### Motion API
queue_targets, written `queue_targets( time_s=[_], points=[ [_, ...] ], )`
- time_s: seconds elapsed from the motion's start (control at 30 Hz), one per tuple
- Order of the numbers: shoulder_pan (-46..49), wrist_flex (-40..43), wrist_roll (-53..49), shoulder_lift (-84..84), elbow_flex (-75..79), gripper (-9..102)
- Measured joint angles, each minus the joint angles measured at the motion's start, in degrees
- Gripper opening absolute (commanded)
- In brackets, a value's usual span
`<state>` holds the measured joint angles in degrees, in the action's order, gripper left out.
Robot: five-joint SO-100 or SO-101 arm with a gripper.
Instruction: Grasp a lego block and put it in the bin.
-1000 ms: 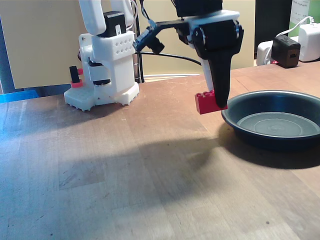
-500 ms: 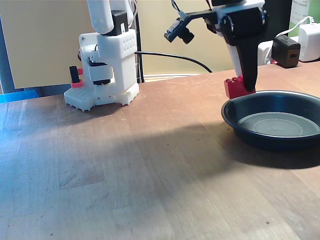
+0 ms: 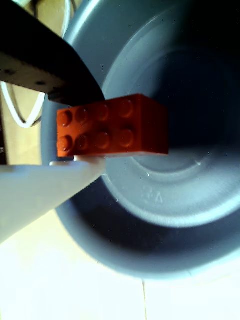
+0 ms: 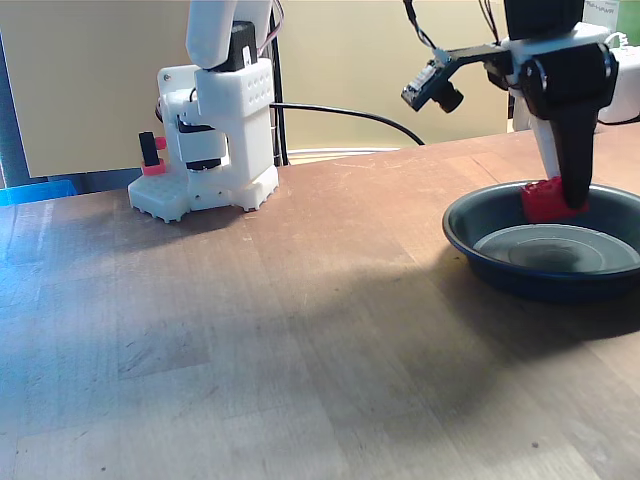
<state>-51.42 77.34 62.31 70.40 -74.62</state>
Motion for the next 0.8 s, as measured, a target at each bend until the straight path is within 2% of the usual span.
queue_targets(
  time_s=[0.23, 0.5, 0.8],
  points=[
    [1.85, 0.0, -3.08, -2.29, 1.05, 0],
    [4.22, 0.0, -8.44, -2.29, 1.05, 16],
    [5.01, 1.23, -9.76, -2.29, 1.05, 16]
  ],
)
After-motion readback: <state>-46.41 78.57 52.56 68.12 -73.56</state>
